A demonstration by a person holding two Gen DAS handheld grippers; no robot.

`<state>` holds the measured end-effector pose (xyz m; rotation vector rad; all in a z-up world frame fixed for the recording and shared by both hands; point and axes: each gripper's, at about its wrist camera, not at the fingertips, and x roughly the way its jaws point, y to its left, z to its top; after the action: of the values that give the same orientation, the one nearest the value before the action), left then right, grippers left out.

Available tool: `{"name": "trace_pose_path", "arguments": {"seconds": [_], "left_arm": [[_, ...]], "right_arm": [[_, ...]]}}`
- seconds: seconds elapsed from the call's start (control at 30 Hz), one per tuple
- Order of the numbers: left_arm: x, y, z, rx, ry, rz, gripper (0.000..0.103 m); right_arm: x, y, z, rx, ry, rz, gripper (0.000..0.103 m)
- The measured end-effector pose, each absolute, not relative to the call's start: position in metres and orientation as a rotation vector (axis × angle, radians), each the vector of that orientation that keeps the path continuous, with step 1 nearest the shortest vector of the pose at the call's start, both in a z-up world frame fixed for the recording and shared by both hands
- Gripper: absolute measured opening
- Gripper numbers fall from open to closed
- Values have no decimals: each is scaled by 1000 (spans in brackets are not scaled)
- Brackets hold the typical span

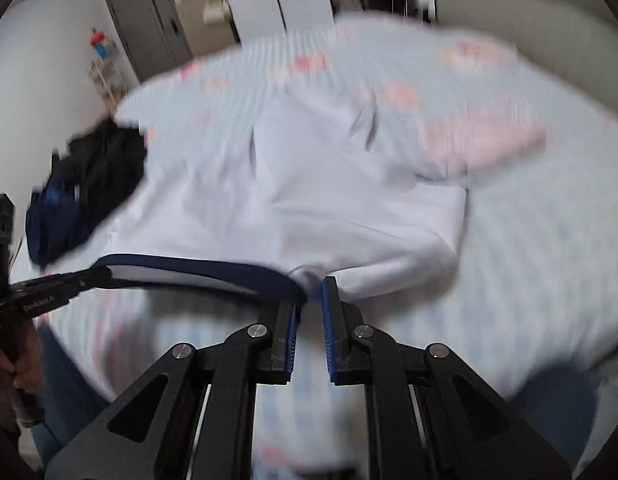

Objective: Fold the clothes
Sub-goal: 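Hold the white shirt with both grippers and swing it flat onto the duvet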

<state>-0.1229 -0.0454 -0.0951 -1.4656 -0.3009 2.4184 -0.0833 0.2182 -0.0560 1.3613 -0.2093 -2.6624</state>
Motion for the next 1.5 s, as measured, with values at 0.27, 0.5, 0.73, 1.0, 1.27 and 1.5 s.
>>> {"name": "trace_pose_path", "arguments": {"seconds": [0.27,0.5,0.73,1.0,1.27,1.5], "left_arm": [[-102,-90,-107,-1425,-657,2369,35],[-162,-98,-155,-1435,-1101,2220,46],[-204,-82,-136,-1348,-1123,2289,3],[-119,-104,-24,-977,-1003,2393,2],[-106,-95,-79,-1216,-985,2386,2],[-260,-86,60,-1056,-669,2536,2]], "right_arm": [[-51,252,-62,1396,-356,-2650,23],[-106,267,-100,1498,-764,-2449,62],[-150,274,-104,1418,-885,-2563,5],[-84,274,21,983,-651,-2692,2],[-89,269,-38,1246,-584,-2601,3],[-208,251,81,975,-333,-2754,1]]}}
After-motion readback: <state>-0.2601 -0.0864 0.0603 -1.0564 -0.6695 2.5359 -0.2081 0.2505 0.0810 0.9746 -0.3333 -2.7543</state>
